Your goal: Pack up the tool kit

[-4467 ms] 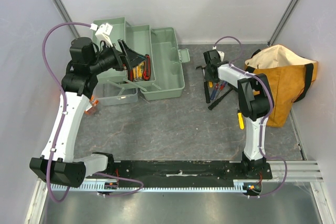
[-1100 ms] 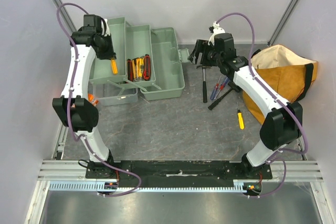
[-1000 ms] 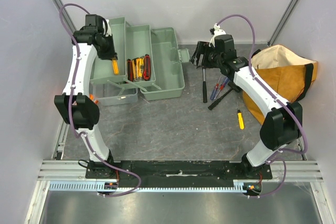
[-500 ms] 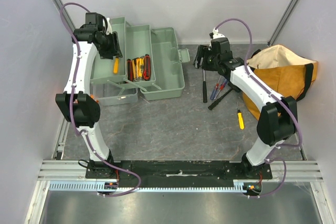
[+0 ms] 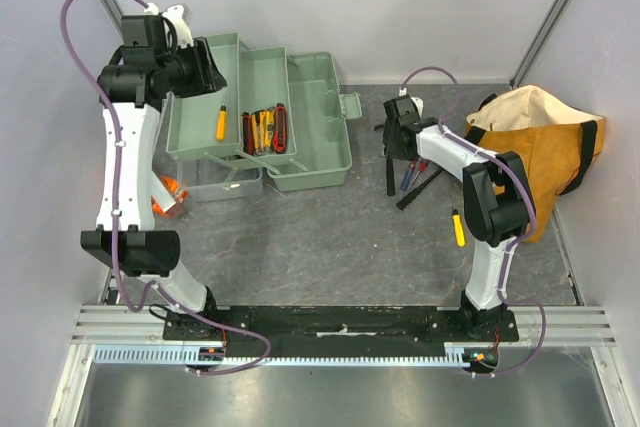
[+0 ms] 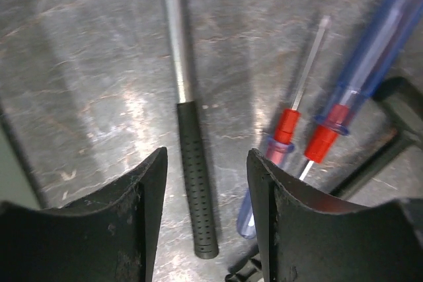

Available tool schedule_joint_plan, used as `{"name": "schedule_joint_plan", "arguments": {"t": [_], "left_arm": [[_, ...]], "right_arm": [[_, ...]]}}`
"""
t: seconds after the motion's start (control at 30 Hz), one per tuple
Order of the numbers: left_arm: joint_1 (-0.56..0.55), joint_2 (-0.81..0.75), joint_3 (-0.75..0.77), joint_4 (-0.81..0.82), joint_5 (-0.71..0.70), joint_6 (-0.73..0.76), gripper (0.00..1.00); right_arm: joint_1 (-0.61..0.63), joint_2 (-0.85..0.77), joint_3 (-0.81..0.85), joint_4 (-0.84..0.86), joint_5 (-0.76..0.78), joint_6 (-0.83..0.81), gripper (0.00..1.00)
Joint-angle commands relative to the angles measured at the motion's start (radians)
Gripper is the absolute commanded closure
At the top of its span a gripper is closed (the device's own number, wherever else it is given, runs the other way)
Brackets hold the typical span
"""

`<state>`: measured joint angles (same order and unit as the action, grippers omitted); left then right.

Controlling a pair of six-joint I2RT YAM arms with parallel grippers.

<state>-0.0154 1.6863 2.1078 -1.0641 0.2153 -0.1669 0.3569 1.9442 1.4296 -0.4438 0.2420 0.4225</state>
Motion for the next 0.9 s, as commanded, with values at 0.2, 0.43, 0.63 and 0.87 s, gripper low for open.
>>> {"name": "schedule_joint_plan", "arguments": {"t": [0.2,0.43,0.63,0.87], "left_arm": [[-0.003,-0.07,-0.039,0.075,0.12,-0.023,0.41],[-0.003,-0.068,-0.052,0.075,0.142,-0.033,0.41],[-0.004,-0.071,-0.063,0.075,0.137,-0.031,0.41],[-0.004,-0.08,-0.069,0.075,0.17,-0.039,0.41]], "right_arm": [[-0.004,0.027,-0.012,-0.058,0.275,0.073,0.45],[-0.012,0.079,-0.009,-0.058,0.241,0.107,0.46],[-0.027,0.111,-0.021,-0.058,0.215,0.139,0.46],[-0.038,0.127,-0.02,-0.055,0.155,0.141,0.89]]}}
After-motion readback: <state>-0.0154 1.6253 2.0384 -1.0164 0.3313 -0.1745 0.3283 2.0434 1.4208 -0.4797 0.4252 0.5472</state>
